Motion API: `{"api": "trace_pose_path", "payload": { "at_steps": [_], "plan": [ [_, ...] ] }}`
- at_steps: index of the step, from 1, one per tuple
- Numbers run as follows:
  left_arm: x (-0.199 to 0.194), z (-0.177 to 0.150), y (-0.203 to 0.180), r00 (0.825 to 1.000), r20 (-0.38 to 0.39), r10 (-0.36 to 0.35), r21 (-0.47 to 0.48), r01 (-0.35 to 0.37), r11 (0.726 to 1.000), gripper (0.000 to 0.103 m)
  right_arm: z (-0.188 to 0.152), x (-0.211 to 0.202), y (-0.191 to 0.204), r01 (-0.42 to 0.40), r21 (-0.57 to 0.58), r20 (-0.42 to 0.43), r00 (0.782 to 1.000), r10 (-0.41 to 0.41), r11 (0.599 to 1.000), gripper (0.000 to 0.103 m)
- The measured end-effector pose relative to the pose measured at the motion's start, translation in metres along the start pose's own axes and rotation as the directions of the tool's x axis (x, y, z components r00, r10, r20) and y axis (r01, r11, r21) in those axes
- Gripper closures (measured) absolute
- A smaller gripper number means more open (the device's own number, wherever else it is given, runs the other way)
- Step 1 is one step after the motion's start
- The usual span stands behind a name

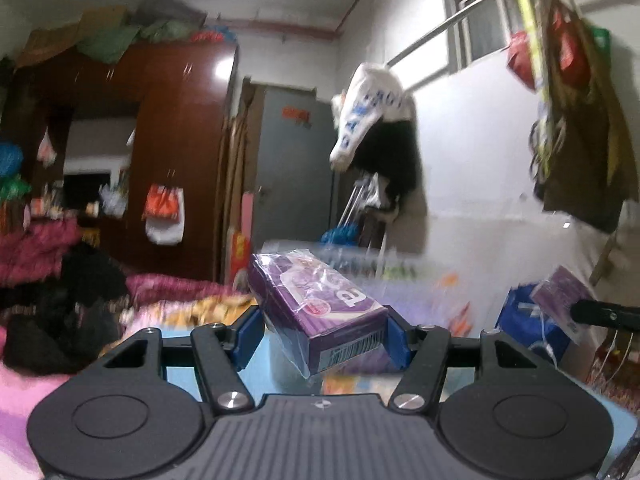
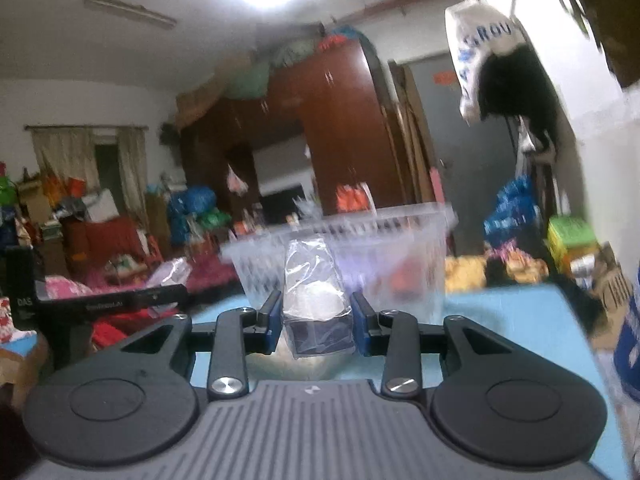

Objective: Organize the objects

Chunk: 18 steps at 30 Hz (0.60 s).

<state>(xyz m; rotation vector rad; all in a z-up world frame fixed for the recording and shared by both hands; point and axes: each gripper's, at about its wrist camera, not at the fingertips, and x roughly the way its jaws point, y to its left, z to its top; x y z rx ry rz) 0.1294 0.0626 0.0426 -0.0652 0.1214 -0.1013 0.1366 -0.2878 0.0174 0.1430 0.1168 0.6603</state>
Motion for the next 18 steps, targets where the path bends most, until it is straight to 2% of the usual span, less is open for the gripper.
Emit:
{"api": "trace_pose_path", "payload": {
  "at_steps": [4, 7, 10, 12, 15, 18],
  "plan": [
    [0.034, 0.047, -0.015, 0.999, -0.018, -0.046, 0.014, 0.046, 0.999, 0.037, 0.047, 0.032, 0.003, 0.018, -0.053, -0.023, 1.0, -0.02, 0.998, 0.064],
    [0.081, 0.069, -0.029, 0.992, -0.108, -0.07, 0.011, 0.072, 0.997, 0.038, 0.067, 0.075, 0.002, 0.085, -0.13, -0.081, 0.992, -0.096, 0.988, 0.064],
    [0.136, 0.074, -0.039, 0.965, -0.252, -0.073, -0.008, 0.073, 0.997, 0.038, 0.073, 0.127, -0.013, 0.115, -0.106, -0.201, 0.97, -0.135, 0.988, 0.064],
    [0.167, 0.071, -0.04, 0.937, -0.341, -0.072, -0.042, 0.061, 0.997, 0.038, 0.07, 0.154, -0.022, 0.131, -0.087, -0.271, 0.951, -0.15, 0.988, 0.064],
    [0.188, 0.065, -0.041, 0.919, -0.391, -0.044, -0.029, 0.036, 0.999, 0.038, 0.064, 0.18, -0.031, 0.162, -0.083, -0.335, 0.925, -0.181, 0.983, 0.064],
    [0.197, 0.063, -0.037, 0.915, -0.404, -0.027, -0.026, 0.018, 1.0, 0.038, 0.061, 0.189, -0.039, 0.151, -0.045, -0.361, 0.919, -0.157, 0.988, 0.064]
  ]
}}
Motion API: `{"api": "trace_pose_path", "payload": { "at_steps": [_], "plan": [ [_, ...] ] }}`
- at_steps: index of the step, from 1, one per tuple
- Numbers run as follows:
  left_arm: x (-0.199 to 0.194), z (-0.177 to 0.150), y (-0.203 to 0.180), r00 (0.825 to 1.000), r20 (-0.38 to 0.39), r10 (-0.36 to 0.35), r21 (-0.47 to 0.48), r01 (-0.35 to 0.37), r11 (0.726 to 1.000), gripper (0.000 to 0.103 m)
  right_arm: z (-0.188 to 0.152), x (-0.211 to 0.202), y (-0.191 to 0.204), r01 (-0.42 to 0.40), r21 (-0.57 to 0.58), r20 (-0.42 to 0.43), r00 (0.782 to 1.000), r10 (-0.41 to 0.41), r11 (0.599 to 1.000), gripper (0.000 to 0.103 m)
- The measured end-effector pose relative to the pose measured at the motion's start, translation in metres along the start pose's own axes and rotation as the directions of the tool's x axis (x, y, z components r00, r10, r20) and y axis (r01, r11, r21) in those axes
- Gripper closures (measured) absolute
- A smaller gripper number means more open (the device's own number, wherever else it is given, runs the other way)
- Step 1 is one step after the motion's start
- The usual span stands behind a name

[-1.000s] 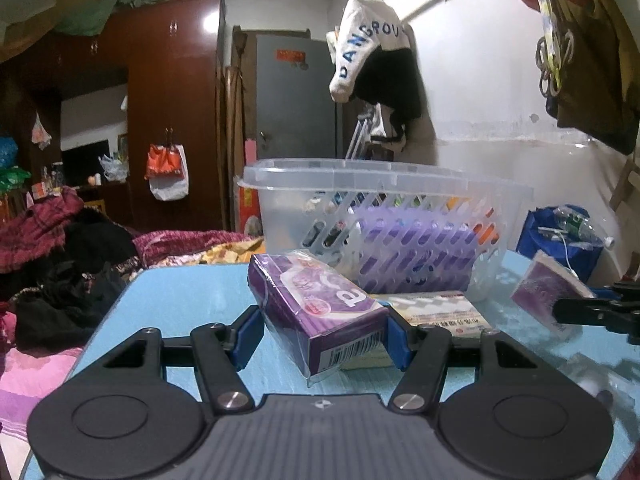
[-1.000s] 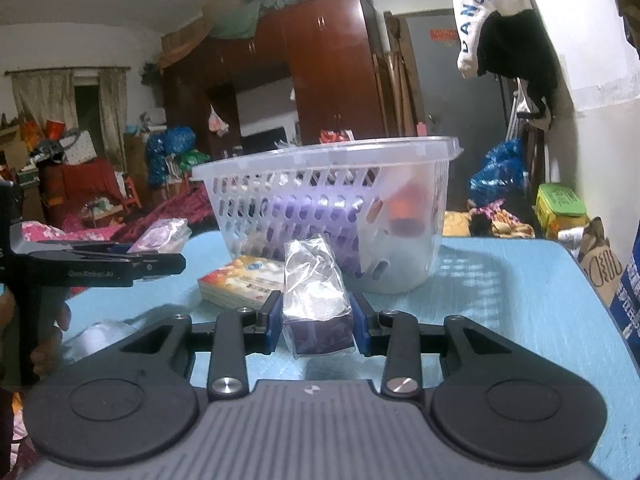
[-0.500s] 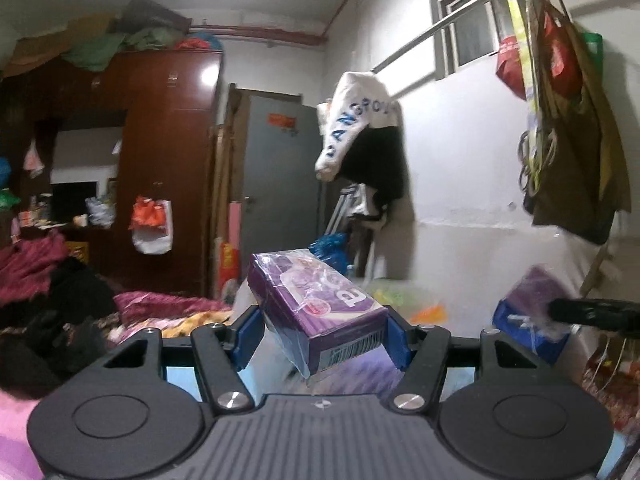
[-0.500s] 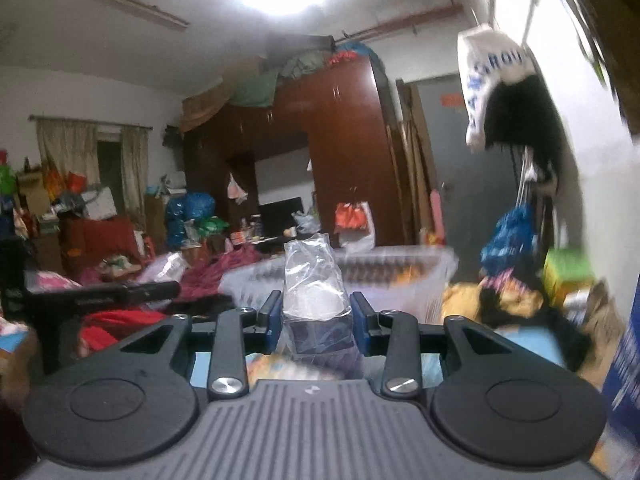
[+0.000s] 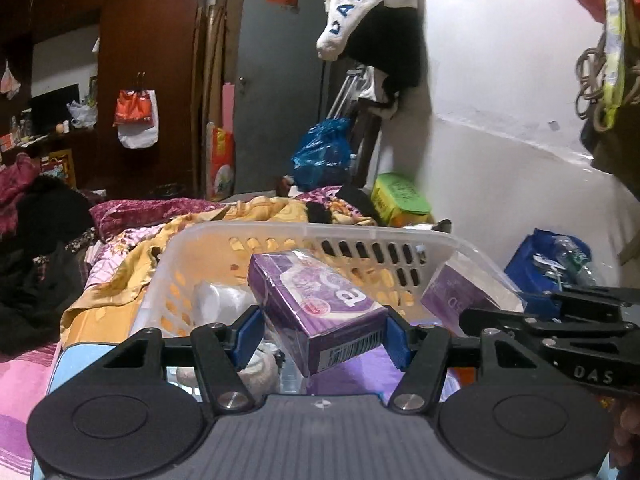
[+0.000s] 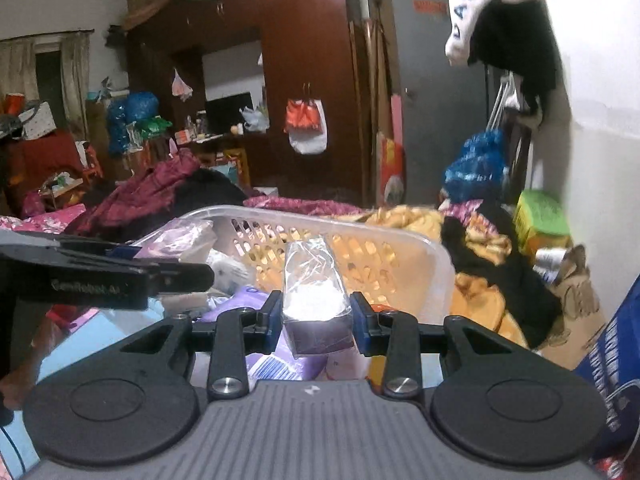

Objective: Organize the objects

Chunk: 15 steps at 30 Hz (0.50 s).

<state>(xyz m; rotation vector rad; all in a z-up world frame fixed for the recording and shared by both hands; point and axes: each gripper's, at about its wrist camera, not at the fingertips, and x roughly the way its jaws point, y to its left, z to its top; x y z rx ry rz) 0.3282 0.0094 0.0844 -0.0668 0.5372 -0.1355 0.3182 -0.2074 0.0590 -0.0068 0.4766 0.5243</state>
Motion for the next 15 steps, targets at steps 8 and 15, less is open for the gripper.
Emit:
{"api": "trace_pose_path", "payload": {
  "at_steps": [8, 15],
  "plan": [
    [-0.024, -0.007, 0.009, 0.99, 0.143, 0.013, 0.032, -0.018, 0.999, 0.006, -0.007, -0.018, 0.008, -0.065, -0.014, 0.076, 0.995, 0.066, 0.998, 0.028],
    [-0.092, -0.054, 0.022, 0.988, 0.121, -0.098, 0.017, 0.096, 0.995, 0.006, -0.042, -0.077, 0.002, -0.092, 0.035, 0.173, 0.981, 0.085, 0.995, 0.0]
  ]
}}
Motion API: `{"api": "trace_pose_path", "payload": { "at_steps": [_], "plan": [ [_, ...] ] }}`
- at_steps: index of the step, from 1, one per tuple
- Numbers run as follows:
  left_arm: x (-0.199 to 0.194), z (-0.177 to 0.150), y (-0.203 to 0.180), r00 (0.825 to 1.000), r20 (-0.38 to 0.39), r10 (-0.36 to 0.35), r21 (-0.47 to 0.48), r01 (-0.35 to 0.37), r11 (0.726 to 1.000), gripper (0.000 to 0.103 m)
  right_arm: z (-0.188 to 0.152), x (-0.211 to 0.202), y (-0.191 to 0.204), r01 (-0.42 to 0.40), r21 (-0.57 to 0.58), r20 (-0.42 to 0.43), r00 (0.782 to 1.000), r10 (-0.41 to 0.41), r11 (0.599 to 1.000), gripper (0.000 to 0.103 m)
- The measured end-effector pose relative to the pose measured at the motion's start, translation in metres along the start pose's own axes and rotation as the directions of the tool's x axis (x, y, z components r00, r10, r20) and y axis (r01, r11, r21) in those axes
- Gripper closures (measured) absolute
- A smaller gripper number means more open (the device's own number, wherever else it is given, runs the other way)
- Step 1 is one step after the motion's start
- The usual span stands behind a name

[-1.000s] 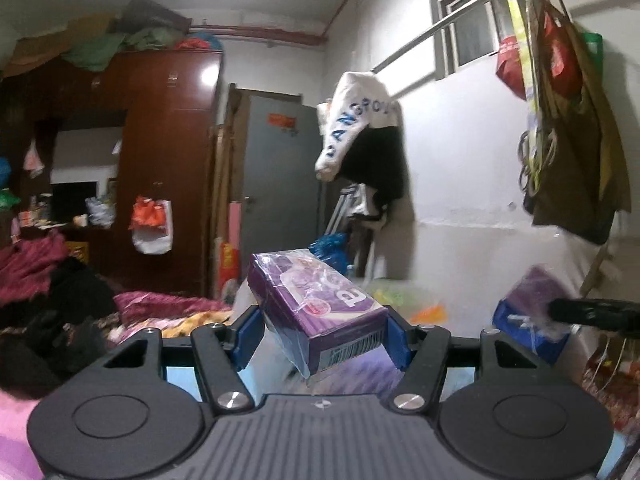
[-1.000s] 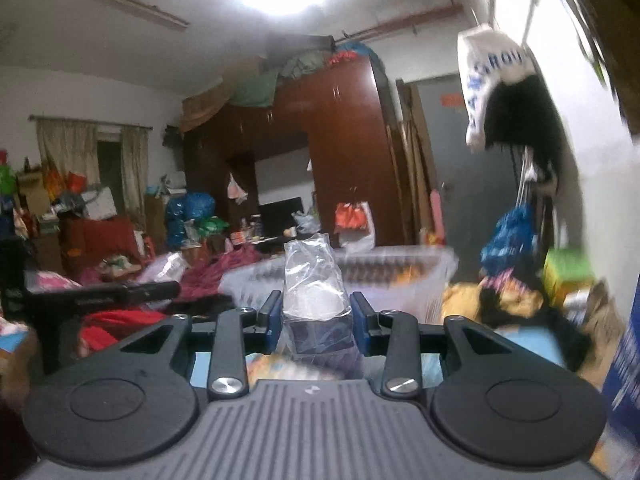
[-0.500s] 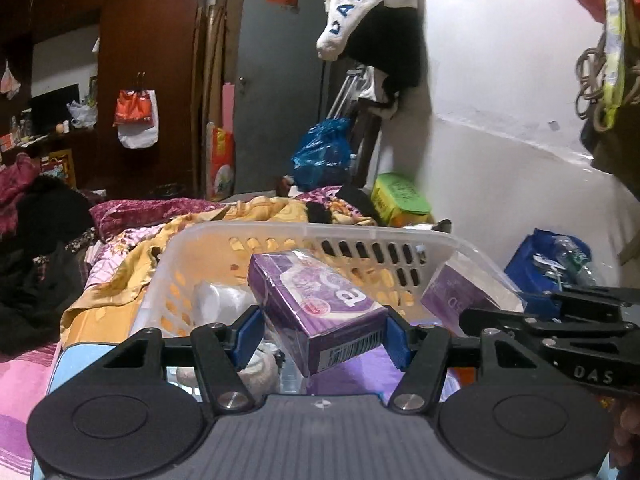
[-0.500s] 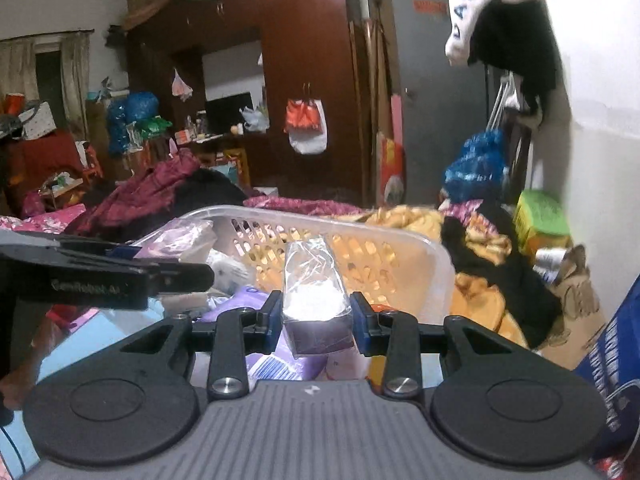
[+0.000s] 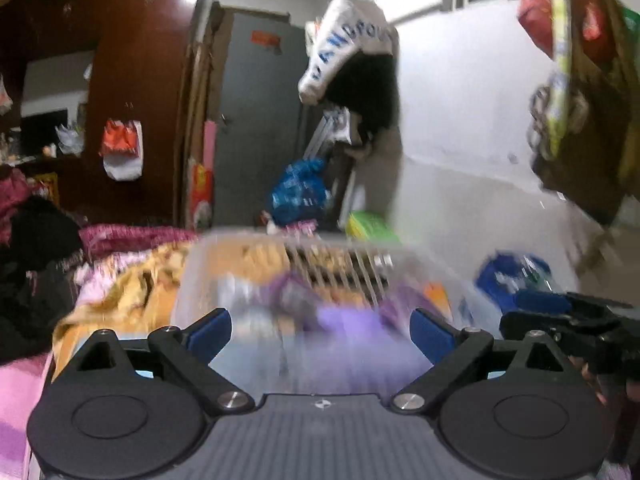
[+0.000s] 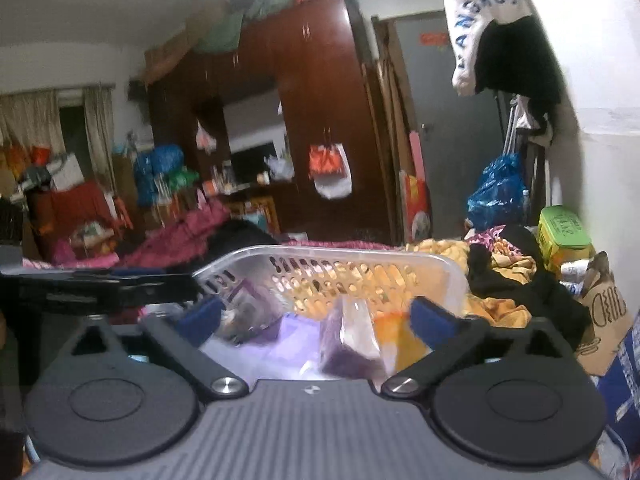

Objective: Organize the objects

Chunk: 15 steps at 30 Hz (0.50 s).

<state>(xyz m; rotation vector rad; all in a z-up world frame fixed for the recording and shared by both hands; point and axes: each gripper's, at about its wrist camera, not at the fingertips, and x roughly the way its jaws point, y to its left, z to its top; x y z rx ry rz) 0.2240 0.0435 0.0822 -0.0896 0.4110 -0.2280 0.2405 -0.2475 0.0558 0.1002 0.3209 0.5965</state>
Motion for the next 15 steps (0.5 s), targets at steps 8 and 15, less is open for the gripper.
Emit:
{"api": "trace_pose_path", "payload": {
  "at_steps": [8, 15],
  "plan": [
    [-0.062, -0.092, 0.012, 0.991, -0.103, 0.088, -0.034, -0.091, 0.995, 0.006, -0.091, -0.044, -0.006, 0.048, 0.094, -0.154, 0.988, -0.033, 0.994, 0.0],
    [-0.078, -0.146, 0.02, 0.978, -0.169, 0.123, -0.028, -0.13, 0.991, 0.006, -0.123, -0.06, 0.007, -0.001, 0.117, -0.158, 0.987, 0.019, 0.993, 0.001]
  ]
}}
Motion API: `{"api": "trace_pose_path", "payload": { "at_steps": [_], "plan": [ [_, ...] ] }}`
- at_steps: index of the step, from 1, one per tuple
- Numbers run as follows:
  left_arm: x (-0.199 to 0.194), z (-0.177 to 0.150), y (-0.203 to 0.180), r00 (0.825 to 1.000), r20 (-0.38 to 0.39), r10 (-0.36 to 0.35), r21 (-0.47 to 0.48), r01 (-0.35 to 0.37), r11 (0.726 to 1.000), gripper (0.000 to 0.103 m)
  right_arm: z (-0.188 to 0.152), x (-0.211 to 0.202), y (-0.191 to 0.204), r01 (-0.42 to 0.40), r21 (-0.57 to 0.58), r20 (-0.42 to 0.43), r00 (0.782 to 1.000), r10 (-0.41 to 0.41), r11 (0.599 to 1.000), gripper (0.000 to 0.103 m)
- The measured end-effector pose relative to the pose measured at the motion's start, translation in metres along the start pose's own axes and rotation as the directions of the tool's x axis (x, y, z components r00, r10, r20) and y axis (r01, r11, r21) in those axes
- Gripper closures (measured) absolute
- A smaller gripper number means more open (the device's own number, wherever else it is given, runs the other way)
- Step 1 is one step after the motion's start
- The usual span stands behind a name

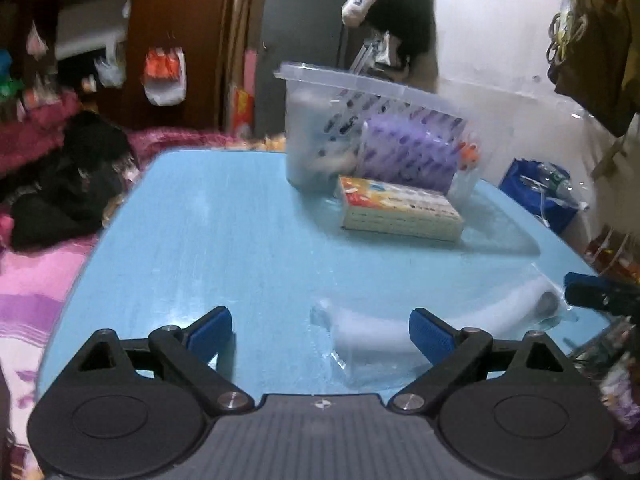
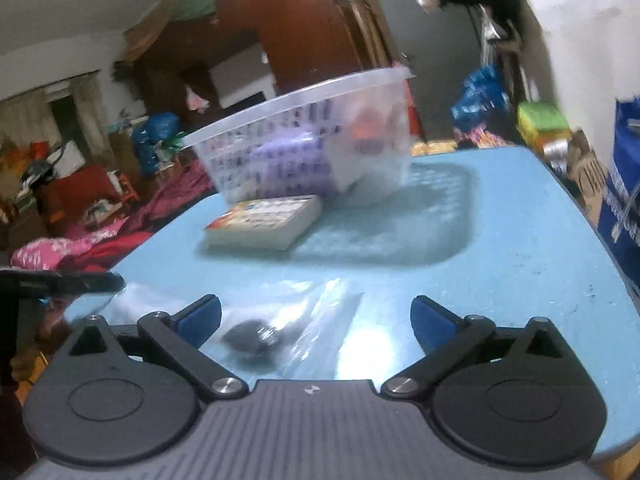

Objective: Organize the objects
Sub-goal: 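Grasp the white plastic bag with the left gripper while the right gripper grasps the clear bag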

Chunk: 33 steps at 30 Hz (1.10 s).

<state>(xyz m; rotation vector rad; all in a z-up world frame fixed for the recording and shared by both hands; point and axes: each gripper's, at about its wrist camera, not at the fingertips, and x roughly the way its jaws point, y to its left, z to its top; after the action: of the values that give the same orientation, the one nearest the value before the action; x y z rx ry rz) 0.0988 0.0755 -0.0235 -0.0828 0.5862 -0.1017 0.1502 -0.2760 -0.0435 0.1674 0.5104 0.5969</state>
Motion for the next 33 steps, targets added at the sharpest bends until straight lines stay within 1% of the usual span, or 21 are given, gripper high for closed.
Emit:
{"api": "trace_pose_path", "payload": {
  "at_steps": [1, 3, 4, 8, 11, 12, 13, 14, 15, 16, 17, 18, 19, 22, 26, 29, 30, 31, 33],
  "plan": [
    [-0.004, -0.003, -0.001, 1.0, 0.004, 0.003, 0.003, -0.003, 1.0, 0.006, 0.0, 0.001, 0.003, -0.003, -0.015, 0.0, 1.0, 0.003, 1.0, 0.003],
    [-0.007, -0.005, -0.004, 1.0, 0.016, -0.024, -0.008, 0.024, 1.0, 0.006, -0.002, 0.004, 0.006, -0.011, -0.041, -0.003, 1.0, 0.011, 0.999, 0.008],
    [-0.007, -0.006, -0.006, 0.999, 0.023, -0.036, -0.004, 0.036, 0.999, 0.006, -0.004, 0.005, 0.009, 0.0, -0.056, 0.003, 1.0, 0.0, 0.998, 0.009],
    [0.0, -0.013, -0.021, 0.997, 0.072, -0.015, 0.038, 0.013, 0.999, 0.007, -0.014, 0.008, 0.021, 0.011, -0.115, 0.02, 1.0, -0.009, 0.993, 0.016],
    [0.001, -0.017, -0.027, 0.994, 0.105, -0.033, 0.059, 0.027, 0.998, 0.019, -0.023, 0.01, 0.03, 0.032, -0.159, 0.036, 0.999, -0.026, 0.987, 0.025],
    [0.001, -0.018, -0.029, 0.993, 0.112, -0.044, 0.062, 0.037, 0.997, 0.028, -0.024, 0.011, 0.032, 0.041, -0.178, 0.041, 0.999, -0.035, 0.983, 0.03],
    [0.001, -0.018, -0.031, 0.992, 0.116, -0.05, 0.068, 0.042, 0.997, 0.034, -0.025, 0.012, 0.034, 0.051, -0.196, 0.046, 0.998, -0.043, 0.979, 0.038],
    [0.002, -0.02, -0.034, 0.991, 0.122, -0.047, 0.079, 0.038, 0.996, 0.036, -0.026, 0.011, 0.034, 0.05, -0.207, 0.048, 0.998, -0.04, 0.977, 0.04],
    [0.002, -0.021, -0.036, 0.99, 0.131, -0.041, 0.087, 0.03, 0.996, 0.039, -0.027, 0.011, 0.035, 0.043, -0.208, 0.049, 0.998, -0.034, 0.977, 0.045],
    [0.002, -0.022, -0.037, 0.989, 0.14, -0.037, 0.088, 0.025, 0.996, 0.042, -0.027, 0.01, 0.035, 0.024, -0.21, 0.046, 0.999, -0.015, 0.977, 0.057],
    [0.002, -0.023, -0.038, 0.988, 0.15, -0.031, 0.093, 0.018, 0.996, 0.044, -0.028, 0.009, 0.034, 0.007, -0.211, 0.041, 0.999, 0.002, 0.977, 0.06],
    [0.001, -0.024, -0.038, 0.986, 0.165, -0.024, 0.092, 0.009, 0.996, 0.05, -0.028, 0.008, 0.035, 0.008, -0.217, 0.04, 0.999, 0.001, 0.976, 0.061],
    [0.0, -0.024, -0.037, 0.985, 0.174, -0.017, 0.088, 0.002, 0.996, 0.058, -0.029, 0.007, 0.036, 0.008, -0.223, 0.04, 0.999, 0.001, 0.975, 0.063],
    [-0.001, -0.024, -0.033, 0.983, 0.184, -0.028, 0.079, 0.014, 0.997, 0.058, -0.029, 0.006, 0.035, -0.005, -0.216, 0.04, 0.999, 0.014, 0.976, 0.07],
    [0.0, -0.025, -0.035, 0.98, 0.2, -0.017, 0.087, 0.0, 0.996, 0.059, -0.03, 0.004, 0.036, -0.022, -0.215, 0.043, 0.999, 0.032, 0.976, 0.077],
    [-0.001, -0.026, -0.035, 0.977, 0.214, -0.016, 0.086, -0.003, 0.996, 0.063, -0.031, 0.003, 0.04, -0.02, -0.229, 0.047, 0.998, 0.032, 0.973, 0.081],
    [-0.002, -0.026, -0.035, 0.975, 0.22, -0.007, 0.088, -0.013, 0.996, 0.077, -0.031, 0.002, 0.041, -0.022, -0.23, 0.05, 0.998, 0.034, 0.973, 0.082],
    [-0.002, -0.026, -0.035, 0.974, 0.227, 0.009, 0.089, -0.03, 0.996, 0.081, -0.03, 0.001, 0.041, -0.022, -0.23, 0.051, 0.998, 0.034, 0.973, 0.083],
    [-0.001, -0.025, -0.03, 0.975, 0.221, -0.008, 0.077, -0.009, 0.997, 0.082, -0.03, -0.002, 0.042, -0.011, -0.236, 0.064, 0.998, 0.027, 0.972, 0.084]
  ]
}}
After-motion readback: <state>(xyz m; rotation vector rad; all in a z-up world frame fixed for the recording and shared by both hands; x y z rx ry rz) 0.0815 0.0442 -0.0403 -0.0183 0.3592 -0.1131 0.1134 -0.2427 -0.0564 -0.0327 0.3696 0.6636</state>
